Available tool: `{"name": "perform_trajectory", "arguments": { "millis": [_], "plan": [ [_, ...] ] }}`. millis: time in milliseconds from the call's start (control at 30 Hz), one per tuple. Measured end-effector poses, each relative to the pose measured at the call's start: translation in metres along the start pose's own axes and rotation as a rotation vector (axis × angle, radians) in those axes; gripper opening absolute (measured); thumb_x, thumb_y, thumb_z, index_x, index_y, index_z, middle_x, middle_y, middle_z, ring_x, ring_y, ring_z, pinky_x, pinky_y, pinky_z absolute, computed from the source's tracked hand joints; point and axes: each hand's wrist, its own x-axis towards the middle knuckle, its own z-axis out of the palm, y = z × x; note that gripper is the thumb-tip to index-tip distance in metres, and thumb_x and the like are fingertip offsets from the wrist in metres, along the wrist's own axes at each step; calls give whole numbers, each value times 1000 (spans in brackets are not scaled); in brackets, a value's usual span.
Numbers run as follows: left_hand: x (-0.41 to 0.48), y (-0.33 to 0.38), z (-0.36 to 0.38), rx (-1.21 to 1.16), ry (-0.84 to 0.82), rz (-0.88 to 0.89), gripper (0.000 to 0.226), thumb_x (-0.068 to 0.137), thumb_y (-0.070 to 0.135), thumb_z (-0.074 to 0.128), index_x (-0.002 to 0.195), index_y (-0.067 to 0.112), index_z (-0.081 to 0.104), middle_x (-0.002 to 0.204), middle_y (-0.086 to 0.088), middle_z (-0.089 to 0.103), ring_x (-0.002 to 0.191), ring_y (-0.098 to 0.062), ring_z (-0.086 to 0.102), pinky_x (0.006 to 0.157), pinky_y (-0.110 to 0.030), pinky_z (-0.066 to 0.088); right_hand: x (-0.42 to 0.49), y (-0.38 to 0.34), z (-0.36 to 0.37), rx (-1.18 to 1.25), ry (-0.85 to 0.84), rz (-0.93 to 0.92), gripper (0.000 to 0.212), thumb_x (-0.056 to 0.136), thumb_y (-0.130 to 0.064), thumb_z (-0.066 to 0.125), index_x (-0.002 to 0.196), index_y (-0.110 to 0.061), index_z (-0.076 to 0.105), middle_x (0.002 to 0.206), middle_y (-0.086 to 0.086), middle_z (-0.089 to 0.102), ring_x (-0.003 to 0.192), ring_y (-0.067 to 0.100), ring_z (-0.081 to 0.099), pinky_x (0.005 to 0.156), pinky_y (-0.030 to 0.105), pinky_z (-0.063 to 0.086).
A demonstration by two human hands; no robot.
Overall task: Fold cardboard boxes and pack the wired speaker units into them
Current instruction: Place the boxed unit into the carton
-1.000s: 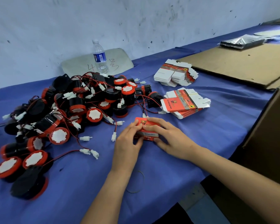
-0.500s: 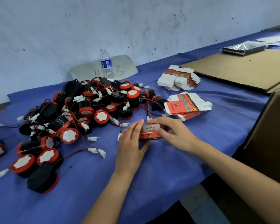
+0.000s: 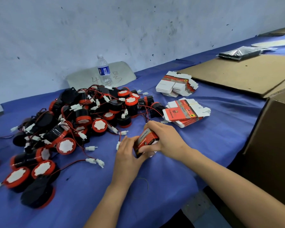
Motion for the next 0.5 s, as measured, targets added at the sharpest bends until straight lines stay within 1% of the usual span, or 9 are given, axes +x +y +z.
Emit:
{"name": "perform_trajectory", "arguments": {
  "millis": [100, 167, 200, 233, 267, 300, 367, 433, 500],
  "plan": [
    [-1, 5, -3, -109, 18, -34, 57, 72, 54, 67, 124, 38, 51, 107, 22, 59, 99, 3, 57, 79, -8, 42, -4, -4, -4, 208, 57, 118, 45, 71, -38, 82, 98, -15, 54, 82, -6, 59, 73, 9, 54, 65, 27, 47],
    [0, 5, -5, -226, 90, -100, 63, 74, 49, 66, 131, 48, 39, 117, 27, 56, 102, 9, 56, 80, -5, 42, -4, -8, -15, 466, 272, 245, 30, 79, -26, 78, 95, -16, 54, 74, -11, 61, 64, 3, 58, 51, 18, 46],
    [0, 3, -6, -276, 136, -147, 62, 76, 49, 64, 131, 51, 36, 119, 25, 55, 100, 8, 58, 80, -7, 43, -3, -7, -26, 693, 411, 353, 25, 83, -27, 72, 98, -15, 56, 74, -12, 63, 65, 1, 59, 47, 18, 47],
    [2, 1, -8, -313, 176, -190, 58, 77, 50, 61, 129, 54, 36, 119, 22, 55, 98, 6, 59, 80, -11, 44, 0, -4, -41, 1014, 519, 476, 29, 86, -34, 67, 104, -13, 59, 82, -11, 68, 73, 3, 63, 47, 20, 50],
    [3, -2, -8, -334, 203, -224, 53, 79, 51, 57, 127, 53, 37, 119, 21, 56, 96, 4, 60, 81, -16, 45, 4, -2, -58, 1399, 581, 554, 43, 83, -41, 65, 114, -11, 60, 97, -6, 71, 86, 10, 66, 52, 23, 55],
    [3, -6, -7, -344, 213, -248, 50, 81, 50, 55, 128, 50, 38, 118, 19, 57, 96, 0, 61, 84, -24, 48, 4, 2, -77, 1762, 639, 538, 57, 78, -40, 67, 125, -8, 58, 114, 3, 69, 101, 17, 65, 57, 26, 58],
    [3, -12, -5, -329, 201, -256, 48, 85, 48, 49, 131, 41, 39, 119, 12, 58, 98, -14, 63, 88, -37, 50, 0, 11, -114, 2204, 812, 370, 68, 70, -22, 73, 132, -2, 53, 127, 16, 61, 116, 28, 60, 66, 33, 61],
    [4, -14, -3, -313, 171, -236, 47, 87, 45, 45, 132, 37, 38, 119, 7, 58, 96, -22, 63, 86, -40, 49, -9, 16, -146, 2284, 941, 223, 60, 72, -17, 75, 128, -1, 56, 122, 19, 64, 114, 32, 61, 77, 41, 59],
    [6, -15, 0, -310, 157, -235, 43, 88, 43, 42, 131, 40, 37, 119, 8, 57, 93, -17, 64, 81, -34, 48, -19, 25, -168, 2209, 1071, 161, 49, 80, -30, 75, 118, -2, 60, 118, 15, 65, 109, 31, 64, 80, 45, 58]
  ]
}}
